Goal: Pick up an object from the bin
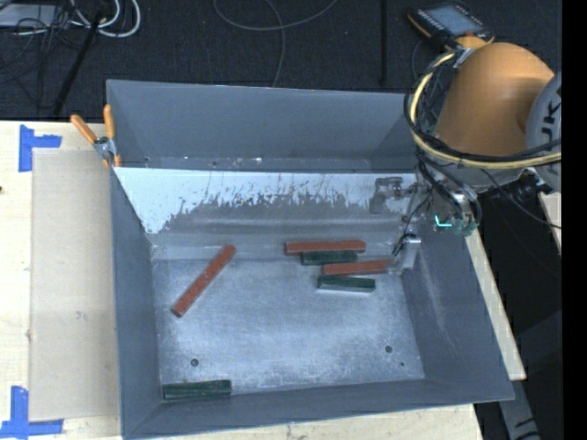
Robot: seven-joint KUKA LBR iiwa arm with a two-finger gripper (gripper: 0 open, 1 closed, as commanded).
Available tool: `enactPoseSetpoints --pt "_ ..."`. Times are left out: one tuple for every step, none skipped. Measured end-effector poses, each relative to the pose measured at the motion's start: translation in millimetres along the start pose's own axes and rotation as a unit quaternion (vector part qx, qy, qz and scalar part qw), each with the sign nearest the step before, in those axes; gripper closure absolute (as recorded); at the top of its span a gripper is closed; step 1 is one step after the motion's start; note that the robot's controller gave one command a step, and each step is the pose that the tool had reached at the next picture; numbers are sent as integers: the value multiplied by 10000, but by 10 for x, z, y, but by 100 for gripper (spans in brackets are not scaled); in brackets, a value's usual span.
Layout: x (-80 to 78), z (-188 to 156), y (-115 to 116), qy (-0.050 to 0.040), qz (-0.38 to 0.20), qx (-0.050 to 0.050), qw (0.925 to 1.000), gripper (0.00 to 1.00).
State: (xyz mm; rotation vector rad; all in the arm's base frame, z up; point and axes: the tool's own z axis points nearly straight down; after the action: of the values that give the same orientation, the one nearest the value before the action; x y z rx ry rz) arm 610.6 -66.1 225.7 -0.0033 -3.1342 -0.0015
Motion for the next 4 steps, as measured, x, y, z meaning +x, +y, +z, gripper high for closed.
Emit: enactPoseSetpoints --pt "-15 -45 3 -40 -7 3 10000 0" --pt "22 414 424 -63 -346 12 9994 0" --pt "137 899 617 -36 -88 -3 10000 0" --pt "-37 1462 366 -56 312 -4 9995 0"
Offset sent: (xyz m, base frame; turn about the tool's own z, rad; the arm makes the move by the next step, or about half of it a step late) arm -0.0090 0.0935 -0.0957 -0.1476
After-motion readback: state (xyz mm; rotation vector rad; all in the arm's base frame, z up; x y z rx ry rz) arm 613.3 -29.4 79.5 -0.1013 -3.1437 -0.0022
